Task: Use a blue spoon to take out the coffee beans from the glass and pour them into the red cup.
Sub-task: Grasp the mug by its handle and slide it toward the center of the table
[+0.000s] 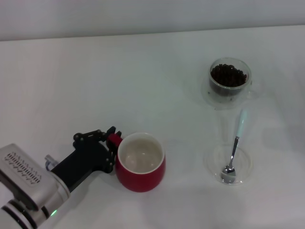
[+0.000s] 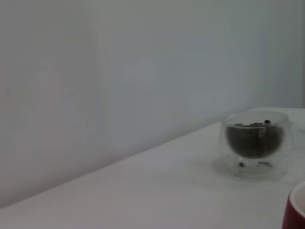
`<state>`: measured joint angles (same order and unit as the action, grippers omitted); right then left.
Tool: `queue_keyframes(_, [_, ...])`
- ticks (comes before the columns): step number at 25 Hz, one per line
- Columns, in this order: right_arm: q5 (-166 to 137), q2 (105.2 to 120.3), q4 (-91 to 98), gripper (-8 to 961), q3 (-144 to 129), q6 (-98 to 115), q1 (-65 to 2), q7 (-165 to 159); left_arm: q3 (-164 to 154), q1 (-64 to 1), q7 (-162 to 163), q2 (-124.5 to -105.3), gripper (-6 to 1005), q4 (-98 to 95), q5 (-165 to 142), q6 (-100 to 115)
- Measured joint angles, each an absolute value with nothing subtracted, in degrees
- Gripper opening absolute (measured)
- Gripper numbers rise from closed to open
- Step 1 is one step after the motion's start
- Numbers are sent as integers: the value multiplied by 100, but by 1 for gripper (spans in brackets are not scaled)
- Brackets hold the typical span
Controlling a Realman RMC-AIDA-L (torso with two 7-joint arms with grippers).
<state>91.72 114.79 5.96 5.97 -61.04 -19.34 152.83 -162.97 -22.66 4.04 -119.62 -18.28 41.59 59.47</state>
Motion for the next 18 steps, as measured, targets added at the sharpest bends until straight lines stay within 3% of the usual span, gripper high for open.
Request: queue_keyframes(18, [9229, 11478, 598, 866, 598, -6228, -1932, 15305, -16281, -3086, 435, -11971, 100, -1923, 3970, 5265])
